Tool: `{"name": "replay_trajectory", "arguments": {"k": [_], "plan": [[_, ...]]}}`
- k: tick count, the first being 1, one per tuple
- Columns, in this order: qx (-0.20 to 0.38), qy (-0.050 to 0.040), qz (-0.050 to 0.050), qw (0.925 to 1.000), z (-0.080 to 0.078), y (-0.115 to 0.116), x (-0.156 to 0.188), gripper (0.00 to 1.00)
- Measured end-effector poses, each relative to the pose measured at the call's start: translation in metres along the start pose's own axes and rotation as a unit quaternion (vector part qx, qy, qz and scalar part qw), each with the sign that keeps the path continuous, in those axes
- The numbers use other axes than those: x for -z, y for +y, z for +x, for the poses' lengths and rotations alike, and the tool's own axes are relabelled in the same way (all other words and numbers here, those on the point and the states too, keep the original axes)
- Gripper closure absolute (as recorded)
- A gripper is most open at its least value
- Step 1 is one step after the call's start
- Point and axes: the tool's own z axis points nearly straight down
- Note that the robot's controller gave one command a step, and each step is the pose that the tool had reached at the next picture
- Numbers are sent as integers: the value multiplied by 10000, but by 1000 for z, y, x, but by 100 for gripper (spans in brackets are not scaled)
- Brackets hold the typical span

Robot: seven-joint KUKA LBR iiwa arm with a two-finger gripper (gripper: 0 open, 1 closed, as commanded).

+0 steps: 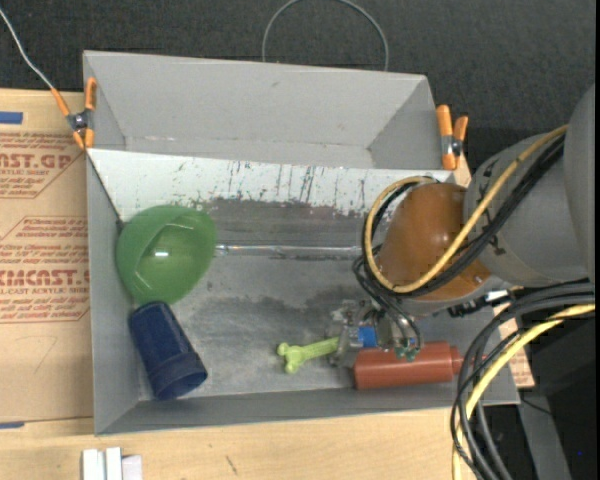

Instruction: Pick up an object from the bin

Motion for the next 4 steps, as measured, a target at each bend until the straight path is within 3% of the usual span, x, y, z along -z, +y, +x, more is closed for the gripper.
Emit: {"name": "replay_trajectory", "arguments": {"k": [1,2,3,4], "plan": [[11,6,0,10000,2,11,0,100],[687,1,-4,9976,3,6,0,100],[213,11,-13,9998,9,3,0,100],[212,11,-13,9998,9,3,0,100]]}}
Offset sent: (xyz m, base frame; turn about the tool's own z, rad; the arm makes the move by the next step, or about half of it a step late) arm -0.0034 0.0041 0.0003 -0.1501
